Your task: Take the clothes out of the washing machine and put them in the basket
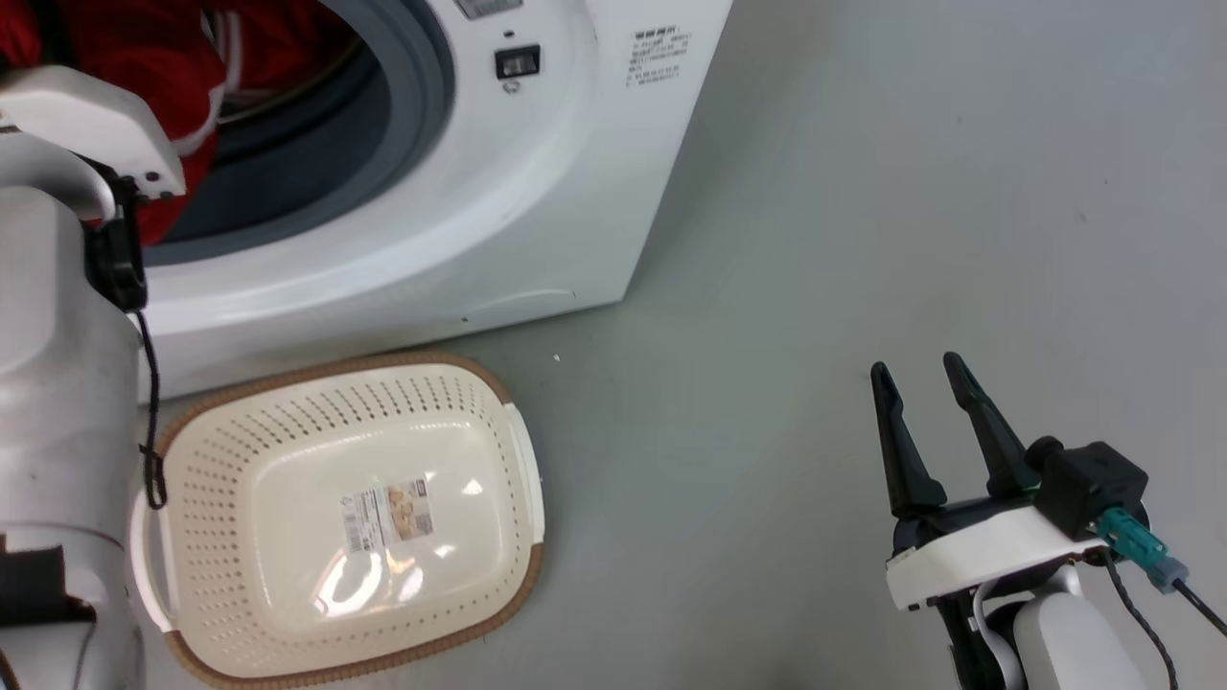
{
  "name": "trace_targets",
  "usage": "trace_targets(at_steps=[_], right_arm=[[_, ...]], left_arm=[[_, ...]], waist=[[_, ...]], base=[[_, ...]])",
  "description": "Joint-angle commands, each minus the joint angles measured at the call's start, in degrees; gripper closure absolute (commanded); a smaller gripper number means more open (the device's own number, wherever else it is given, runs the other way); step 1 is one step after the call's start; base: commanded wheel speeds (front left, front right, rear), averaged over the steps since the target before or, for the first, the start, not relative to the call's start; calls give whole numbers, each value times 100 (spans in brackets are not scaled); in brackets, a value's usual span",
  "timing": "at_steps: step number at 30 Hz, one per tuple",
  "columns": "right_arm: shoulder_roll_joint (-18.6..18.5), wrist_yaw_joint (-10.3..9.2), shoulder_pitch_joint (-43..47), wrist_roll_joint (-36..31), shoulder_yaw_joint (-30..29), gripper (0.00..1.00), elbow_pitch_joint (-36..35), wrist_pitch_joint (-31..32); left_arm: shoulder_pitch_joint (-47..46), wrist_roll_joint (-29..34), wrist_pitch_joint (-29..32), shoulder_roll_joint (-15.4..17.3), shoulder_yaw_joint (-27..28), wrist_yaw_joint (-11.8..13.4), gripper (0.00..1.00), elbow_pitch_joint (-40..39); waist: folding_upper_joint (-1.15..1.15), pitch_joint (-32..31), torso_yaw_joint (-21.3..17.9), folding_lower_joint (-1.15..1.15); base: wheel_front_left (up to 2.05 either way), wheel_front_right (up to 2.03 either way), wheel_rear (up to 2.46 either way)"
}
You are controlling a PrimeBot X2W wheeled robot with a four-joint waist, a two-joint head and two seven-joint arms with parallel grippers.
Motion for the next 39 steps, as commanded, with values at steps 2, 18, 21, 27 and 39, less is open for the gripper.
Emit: trace_targets(at_steps=[2,18,21,27,39], right_arm=[[0,-4,168,-47,-78,0,-8,69],[1,-4,801,-192,-298,0,-365,459],[0,-4,924,-206,-325,0,-462,525],[1,-4,1124,-252,-377,0,-664,653],[1,-4,1353,-300,-395,0,-990,850]], left_arm=[[531,-27,-40,-95,121,50,100,-552],[2687,100,-32,-647,540,-146,100,-2650],[3053,154,-32,-797,560,-145,100,-3063],[3790,193,-32,-1067,544,-195,100,-3925],[5468,116,255,-1408,347,-1,100,-5087]], waist=[[0,-549,208,1],[0,-1612,628,1],[0,-1759,718,1],[0,-1971,919,1],[0,-2021,1177,1]], base=[[0,0,0],[0,0,0],[0,0,0],[0,0,0],[0,0,0]])
